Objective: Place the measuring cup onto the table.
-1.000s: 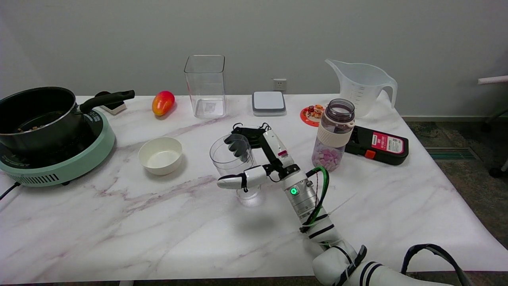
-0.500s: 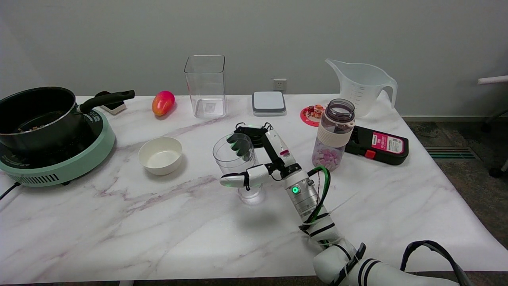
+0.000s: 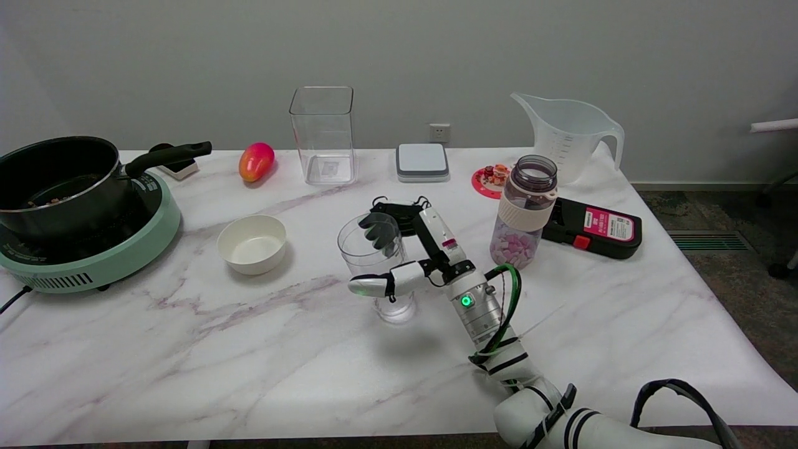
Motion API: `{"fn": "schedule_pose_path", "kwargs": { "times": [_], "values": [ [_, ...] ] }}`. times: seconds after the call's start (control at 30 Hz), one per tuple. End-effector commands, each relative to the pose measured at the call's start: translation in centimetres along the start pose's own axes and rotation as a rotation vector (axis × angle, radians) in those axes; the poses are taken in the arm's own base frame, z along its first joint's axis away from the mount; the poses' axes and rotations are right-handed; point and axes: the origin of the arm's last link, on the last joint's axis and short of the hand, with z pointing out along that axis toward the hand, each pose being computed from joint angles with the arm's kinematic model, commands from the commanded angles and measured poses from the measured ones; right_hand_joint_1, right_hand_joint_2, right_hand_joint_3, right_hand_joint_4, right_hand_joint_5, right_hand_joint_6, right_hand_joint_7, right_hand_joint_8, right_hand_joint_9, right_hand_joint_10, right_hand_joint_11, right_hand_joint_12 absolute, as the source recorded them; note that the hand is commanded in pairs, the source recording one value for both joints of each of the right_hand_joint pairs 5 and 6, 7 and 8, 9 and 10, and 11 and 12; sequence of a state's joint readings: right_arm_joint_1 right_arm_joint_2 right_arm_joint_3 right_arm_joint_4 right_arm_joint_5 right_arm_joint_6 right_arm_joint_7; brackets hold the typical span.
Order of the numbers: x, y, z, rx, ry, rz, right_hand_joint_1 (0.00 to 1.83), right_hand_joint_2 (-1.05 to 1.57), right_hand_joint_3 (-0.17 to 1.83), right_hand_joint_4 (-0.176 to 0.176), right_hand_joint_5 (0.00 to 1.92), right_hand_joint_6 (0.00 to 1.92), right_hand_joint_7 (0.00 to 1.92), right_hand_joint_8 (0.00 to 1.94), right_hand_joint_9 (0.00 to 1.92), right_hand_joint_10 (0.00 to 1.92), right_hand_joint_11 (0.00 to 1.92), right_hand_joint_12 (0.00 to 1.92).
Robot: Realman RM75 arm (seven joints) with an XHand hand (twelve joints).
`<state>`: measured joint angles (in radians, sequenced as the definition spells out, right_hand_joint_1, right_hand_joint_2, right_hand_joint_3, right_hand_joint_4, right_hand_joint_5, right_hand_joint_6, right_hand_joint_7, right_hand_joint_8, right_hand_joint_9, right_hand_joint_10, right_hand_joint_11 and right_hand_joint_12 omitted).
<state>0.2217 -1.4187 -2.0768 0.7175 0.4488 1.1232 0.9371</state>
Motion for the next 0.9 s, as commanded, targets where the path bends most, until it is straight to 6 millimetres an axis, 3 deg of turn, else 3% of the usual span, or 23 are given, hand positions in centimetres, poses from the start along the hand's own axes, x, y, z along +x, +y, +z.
{"fn": "schedule_pose_path", "kwargs": {
  "times": [0.03,0.5,0.6,0.7,0.77,0.9],
  "values": [
    [-0.2,0.3,-1.0,-0.016,-0.008,0.02,1.29,0.37,1.01,0.0,1.02,1.02,1.48,1.48,1.46,1.46,1.29,1.29],
    [0.1,0.4,-1.2,-0.014,-0.006,0.041,1.23,0.09,1.06,0.0,0.87,0.87,1.41,1.41,1.39,1.39,1.24,1.24],
    [0.3,0.5,-1.2,-0.016,-0.006,0.043,1.23,-0.12,1.04,0.0,0.76,0.76,1.31,1.31,1.24,1.24,1.15,1.15],
    [0.5,0.6,-1.3,-0.018,-0.004,0.039,1.23,-0.34,1.11,0.0,0.67,0.67,1.18,1.18,0.93,0.93,1.0,1.0],
    [0.7,0.7,-1.3,-0.02,-0.002,0.036,1.23,-0.42,1.02,0.0,0.62,0.62,1.09,1.09,0.81,0.81,0.91,0.91],
    [1.2,0.9,-1.4,-0.026,0.008,0.035,1.23,-0.48,0.99,0.0,0.56,0.56,0.93,0.93,0.71,0.71,0.83,0.83]
  ]
}}
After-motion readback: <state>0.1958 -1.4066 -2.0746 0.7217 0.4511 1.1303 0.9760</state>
